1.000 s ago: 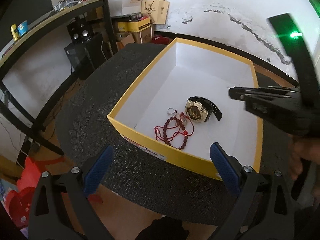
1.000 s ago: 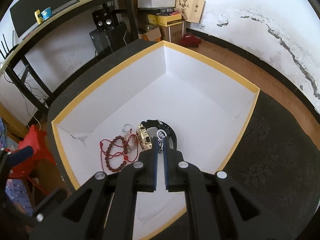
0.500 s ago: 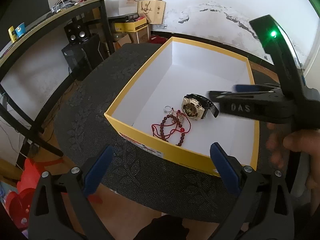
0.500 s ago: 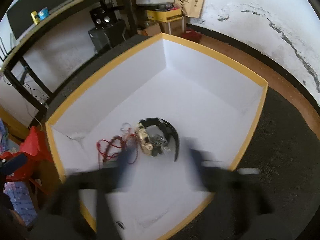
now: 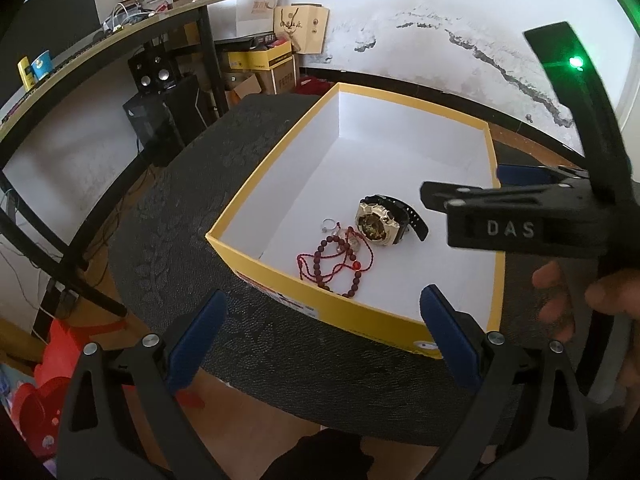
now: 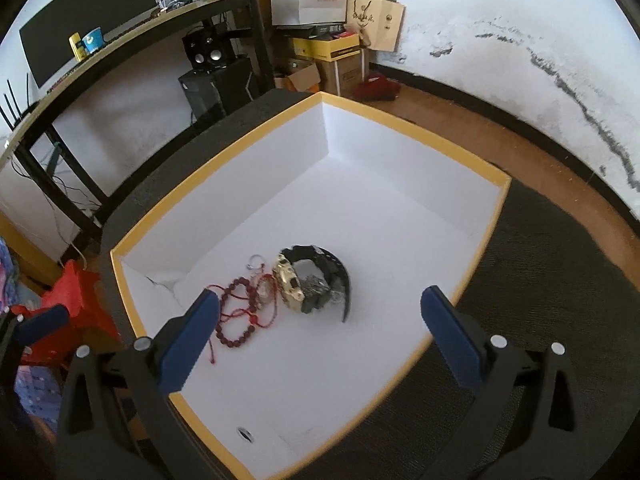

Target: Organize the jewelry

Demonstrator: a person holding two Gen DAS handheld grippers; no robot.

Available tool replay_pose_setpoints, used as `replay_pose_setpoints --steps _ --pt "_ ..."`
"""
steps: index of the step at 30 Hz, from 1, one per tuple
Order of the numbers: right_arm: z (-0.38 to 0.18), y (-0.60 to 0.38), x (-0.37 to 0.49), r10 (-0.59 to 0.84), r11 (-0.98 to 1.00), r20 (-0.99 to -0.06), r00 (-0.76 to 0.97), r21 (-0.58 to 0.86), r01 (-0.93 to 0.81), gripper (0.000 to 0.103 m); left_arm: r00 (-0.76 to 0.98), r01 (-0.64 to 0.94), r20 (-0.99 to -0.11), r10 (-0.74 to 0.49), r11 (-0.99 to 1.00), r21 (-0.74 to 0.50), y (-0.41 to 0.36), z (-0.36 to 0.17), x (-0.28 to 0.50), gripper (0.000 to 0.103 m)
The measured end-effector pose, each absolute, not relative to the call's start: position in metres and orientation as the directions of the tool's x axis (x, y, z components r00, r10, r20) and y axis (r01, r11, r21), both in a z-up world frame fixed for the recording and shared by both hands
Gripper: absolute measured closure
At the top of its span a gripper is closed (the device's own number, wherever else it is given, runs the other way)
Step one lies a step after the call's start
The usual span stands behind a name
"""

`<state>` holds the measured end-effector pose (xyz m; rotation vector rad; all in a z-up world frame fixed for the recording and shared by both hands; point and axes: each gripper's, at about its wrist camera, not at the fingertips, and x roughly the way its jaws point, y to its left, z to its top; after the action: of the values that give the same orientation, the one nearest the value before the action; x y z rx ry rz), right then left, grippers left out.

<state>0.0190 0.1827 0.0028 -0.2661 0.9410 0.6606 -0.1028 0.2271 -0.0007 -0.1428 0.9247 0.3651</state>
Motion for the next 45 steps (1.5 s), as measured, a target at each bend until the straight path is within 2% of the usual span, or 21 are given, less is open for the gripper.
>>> replay_pose_setpoints --steps 8,16,25,30,36,45 --pt "0.031 0.12 0.0 0.357 0.837 -0.775 0.521 0.018 -0.547 0.005 0.564 -0.332 -0.794 0.228 0.943 0.035 0.203 0.005 -0.099 0.008" --pt "0.045 0.003 -0.016 0.201 0.938 -0.751 0.629 -0.038 -0.345 0.006 0.616 -0.228 -0.776 0.136 0.974 -0.01 0.142 0.011 -0.074 0.006" --pt "0.02 -0.135 -0.042 -0.03 0.99 -0.745 0.666 -0.114 -0.084 0.006 0.65 -0.001 -0.76 0.0 1.0 0.0 0.03 -0.008 -0.023 0.006" --pt "0.007 -0.2 -0.048 -0.084 0.996 -0.76 0.645 -0.068 0.049 0.006 0.66 0.07 -0.749 -0.06 0.997 -0.018 -0.01 -0.024 0.001 0.006" --pt "-0.006 -0.216 -0.053 -0.093 0.996 -0.754 0.651 -0.058 0.075 0.006 0.641 0.117 -0.764 -0.073 0.993 0.003 -0.027 -0.04 0.012 0.006" --pt "-0.018 -0.209 -0.047 -0.061 0.998 -0.76 0.647 -0.06 0.023 0.006 0.652 0.078 -0.756 -0.054 0.997 -0.004 -0.019 -0.042 0.017 0.006"
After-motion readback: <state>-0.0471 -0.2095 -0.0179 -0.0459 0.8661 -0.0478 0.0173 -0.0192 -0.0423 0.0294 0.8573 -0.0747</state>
